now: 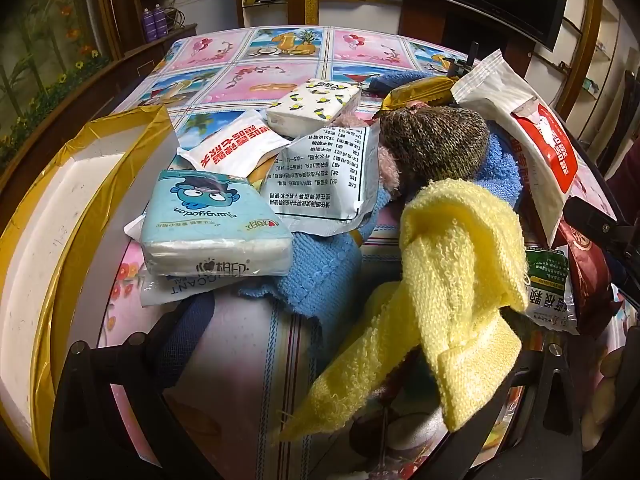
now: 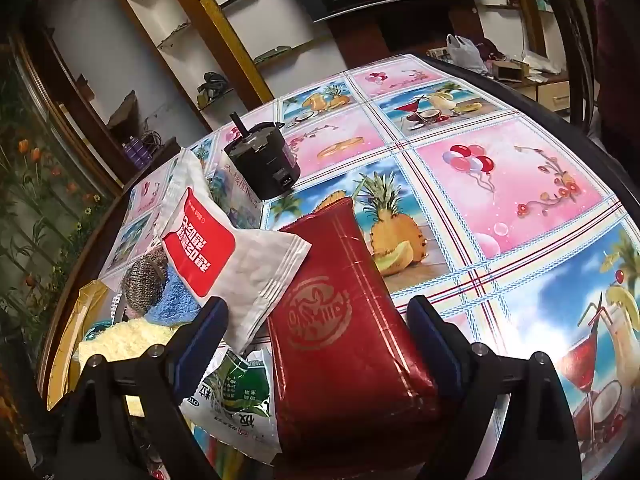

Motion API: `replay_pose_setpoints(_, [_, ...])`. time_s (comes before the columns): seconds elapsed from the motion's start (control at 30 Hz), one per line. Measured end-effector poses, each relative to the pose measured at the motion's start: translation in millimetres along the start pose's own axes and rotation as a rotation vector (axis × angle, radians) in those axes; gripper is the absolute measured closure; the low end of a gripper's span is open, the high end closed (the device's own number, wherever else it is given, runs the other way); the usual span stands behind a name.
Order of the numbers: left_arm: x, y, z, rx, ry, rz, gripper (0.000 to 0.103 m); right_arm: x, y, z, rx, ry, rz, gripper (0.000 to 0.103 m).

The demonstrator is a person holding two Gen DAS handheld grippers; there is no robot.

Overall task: Organize soft objects
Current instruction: 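Move left tool toward teal tissue pack while right tool approaches brown knit ball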

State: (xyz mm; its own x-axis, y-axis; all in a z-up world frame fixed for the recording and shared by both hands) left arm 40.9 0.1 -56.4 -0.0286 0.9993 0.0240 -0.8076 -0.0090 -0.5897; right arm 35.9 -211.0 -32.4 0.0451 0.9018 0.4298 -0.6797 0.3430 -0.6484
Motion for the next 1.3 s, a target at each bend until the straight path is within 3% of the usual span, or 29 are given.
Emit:
replay_pose_setpoints(0.2, [-3.6, 4.5, 3.6, 0.0, 0.006, -0.015, 0.0, 3.3, 2.5, -1.0, 0.016, 0.052, 0.031, 0.012])
replay_pose_setpoints(0.33, [-12.1, 10.7, 8.2, 0.015, 0.031, -0.051, 0.0, 8.9, 7.4, -5.6, 0.087, 0.095, 0.148, 0.01])
replay_pose_setpoints(0.53, [-15.8, 25.3, 21.0, 0.011, 0.044, -0.071, 0.0, 13.3, 12.0, -7.2, 0.098, 0.094, 0.179, 0.006])
replay_pose_setpoints(0.63, [-19.7, 36.6, 30.8, 0.053, 0.079, -0.106, 0.002, 15.2, 14.1, -7.5, 0.106, 0.106, 0.201, 0.006])
replay_pose_setpoints(0.67, [-18.4, 39.6, 36.5, 0.049, 0.095, -0.099, 0.005, 16.2, 14.6, -7.7, 0.108, 0.109, 0.206, 0.006])
replay_pose_setpoints(0.87, [9.3, 41.3, 84.9, -0.057, 0.176, 0.008, 0.005, 16.2, 14.9, -8.9, 0.114, 0.129, 0.218, 0.006])
replay_pose_setpoints(0.97, [23.2, 54.3, 100.7, -0.059, 0.268, 0.068, 0.005, 10.8, 11.3, -3.9, 0.086, 0.162, 0.198, 0.007])
replay_pose_setpoints(1.07, [43.7, 66.9, 119.4, -0.097, 0.339, 0.136, 0.005, 13.6, -3.8, 27.6, -0.075, 0.203, 0.201, 0.007])
replay_pose_setpoints(1.13, [57.7, 68.9, 131.7, -0.173, 0.329, 0.149, 0.005, 26.2, -9.5, 55.6, -0.15, 0.153, 0.196, 0.007])
replay_pose_setpoints(1.2, [70.9, 72.6, 138.0, -0.222, 0.306, 0.145, 0.005, 48.9, -8.9, 74.3, -0.158, 0.059, 0.212, 0.007])
replay_pose_setpoints(1.3, [79.0, 79.6, 132.6, -0.167, 0.28, 0.123, 0.005, 100.3, 2.3, 68.1, -0.055, -0.059, 0.341, 0.007])
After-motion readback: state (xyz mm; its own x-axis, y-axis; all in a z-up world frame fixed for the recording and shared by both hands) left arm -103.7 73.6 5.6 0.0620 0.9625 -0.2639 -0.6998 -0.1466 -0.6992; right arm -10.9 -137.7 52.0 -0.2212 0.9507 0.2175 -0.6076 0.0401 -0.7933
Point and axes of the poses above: each gripper's, at about its wrist camera, not at the fingertips, and z roughly against the way its jaws point, x to its left, y to its underside, the point moved 7 cm from there along -z, roughly the way its jaws point, and after that the axes turned 2 degrees about -y, right-handed, at the moved point
